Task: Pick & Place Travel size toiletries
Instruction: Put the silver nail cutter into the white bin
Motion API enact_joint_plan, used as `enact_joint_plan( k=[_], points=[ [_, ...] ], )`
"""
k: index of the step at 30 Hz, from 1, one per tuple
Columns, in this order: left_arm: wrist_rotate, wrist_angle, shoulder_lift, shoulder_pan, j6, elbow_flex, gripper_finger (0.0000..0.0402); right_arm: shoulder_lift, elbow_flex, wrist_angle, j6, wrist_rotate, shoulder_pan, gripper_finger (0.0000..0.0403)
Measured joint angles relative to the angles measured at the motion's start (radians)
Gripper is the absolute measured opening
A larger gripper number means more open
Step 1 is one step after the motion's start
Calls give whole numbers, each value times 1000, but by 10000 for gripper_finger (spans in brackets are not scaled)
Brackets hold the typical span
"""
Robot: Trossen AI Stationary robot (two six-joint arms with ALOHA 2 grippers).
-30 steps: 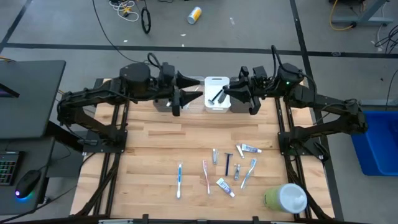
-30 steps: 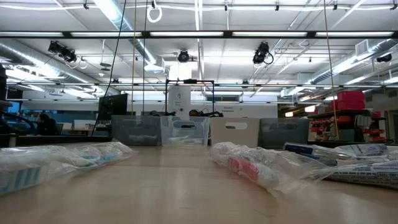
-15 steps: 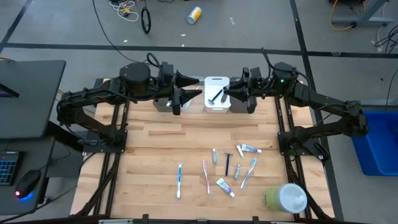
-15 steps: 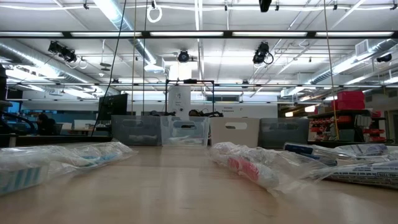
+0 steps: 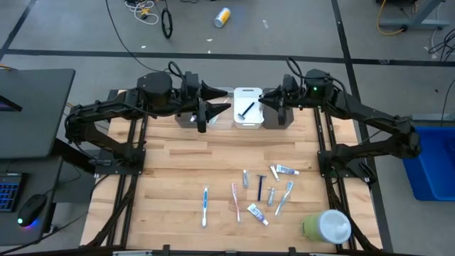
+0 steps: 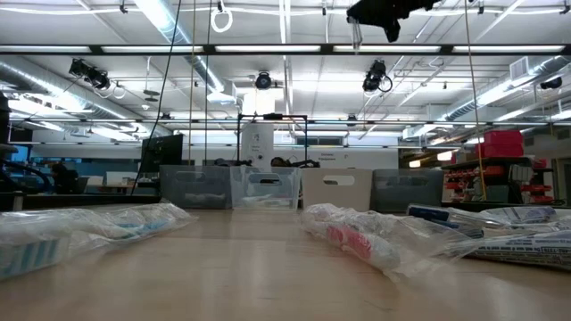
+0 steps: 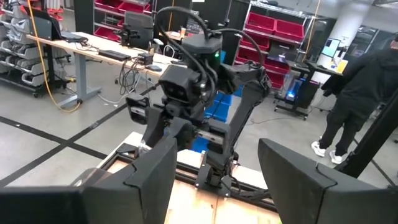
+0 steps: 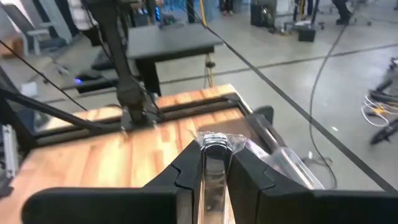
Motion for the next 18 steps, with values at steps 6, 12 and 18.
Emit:
enact_joint_plan(
  k=[6, 12, 18],
  points=[
    [-20, 0, 0, 0, 17, 0, 232, 1, 0, -87, -12, 76, -63, 59],
    [-24, 0, 0, 0, 17, 0, 232, 34, 0, -199, -20, 200, -153, 59],
    [-24, 0, 0, 0, 15, 0, 232, 104, 0, -232, 4, 199, -235, 59]
  ],
)
